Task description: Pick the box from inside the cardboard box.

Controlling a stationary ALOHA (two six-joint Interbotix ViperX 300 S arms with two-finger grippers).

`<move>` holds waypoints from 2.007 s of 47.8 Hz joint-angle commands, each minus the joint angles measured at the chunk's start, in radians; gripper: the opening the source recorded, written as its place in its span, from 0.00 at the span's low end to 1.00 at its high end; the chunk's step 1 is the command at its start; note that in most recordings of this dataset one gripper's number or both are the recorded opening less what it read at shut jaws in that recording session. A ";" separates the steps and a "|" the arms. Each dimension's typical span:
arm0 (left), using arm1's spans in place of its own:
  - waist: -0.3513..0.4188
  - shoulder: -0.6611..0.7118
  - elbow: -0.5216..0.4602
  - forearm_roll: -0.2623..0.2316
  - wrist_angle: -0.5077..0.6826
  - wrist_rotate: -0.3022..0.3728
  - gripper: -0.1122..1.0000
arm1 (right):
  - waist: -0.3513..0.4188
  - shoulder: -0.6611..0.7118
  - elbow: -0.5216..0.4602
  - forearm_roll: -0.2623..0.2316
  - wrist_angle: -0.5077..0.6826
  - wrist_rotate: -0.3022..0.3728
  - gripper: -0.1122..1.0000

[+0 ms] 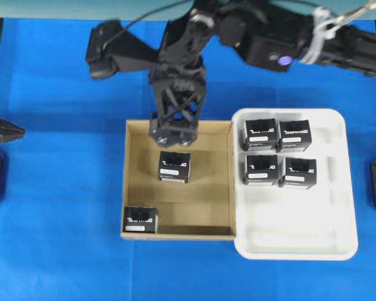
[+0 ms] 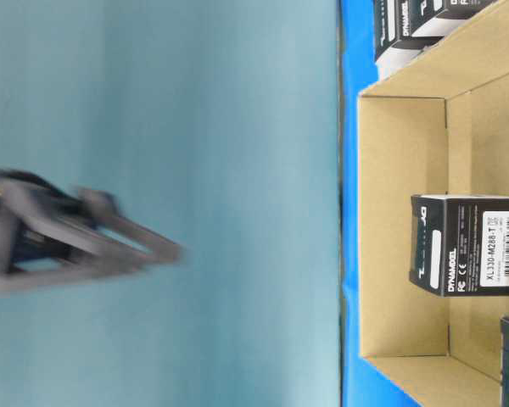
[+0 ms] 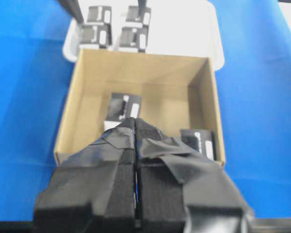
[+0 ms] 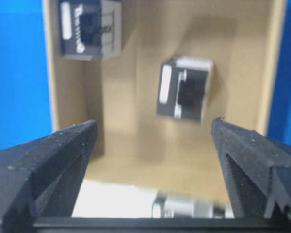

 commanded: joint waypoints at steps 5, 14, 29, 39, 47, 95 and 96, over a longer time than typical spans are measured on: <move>0.003 0.006 -0.029 0.003 -0.006 -0.002 0.05 | 0.002 -0.044 -0.055 -0.054 0.080 0.032 0.97; 0.003 0.008 -0.032 0.003 -0.006 -0.002 0.05 | 0.005 -0.071 -0.077 -0.061 0.086 0.046 0.97; 0.003 0.008 -0.032 0.003 -0.005 -0.002 0.05 | 0.009 -0.066 -0.011 -0.061 0.054 0.040 0.97; 0.003 0.009 -0.032 0.003 -0.005 0.000 0.05 | 0.026 -0.057 0.153 -0.061 -0.109 0.035 0.98; 0.003 0.009 -0.032 0.003 -0.006 0.002 0.04 | 0.043 -0.055 0.282 -0.061 -0.261 0.032 0.98; 0.000 0.017 -0.026 0.003 -0.006 0.002 0.05 | 0.084 0.043 0.482 -0.061 -0.557 -0.003 1.00; 0.002 0.017 -0.026 0.003 -0.006 0.002 0.05 | 0.084 0.044 0.482 -0.060 -0.558 -0.003 1.00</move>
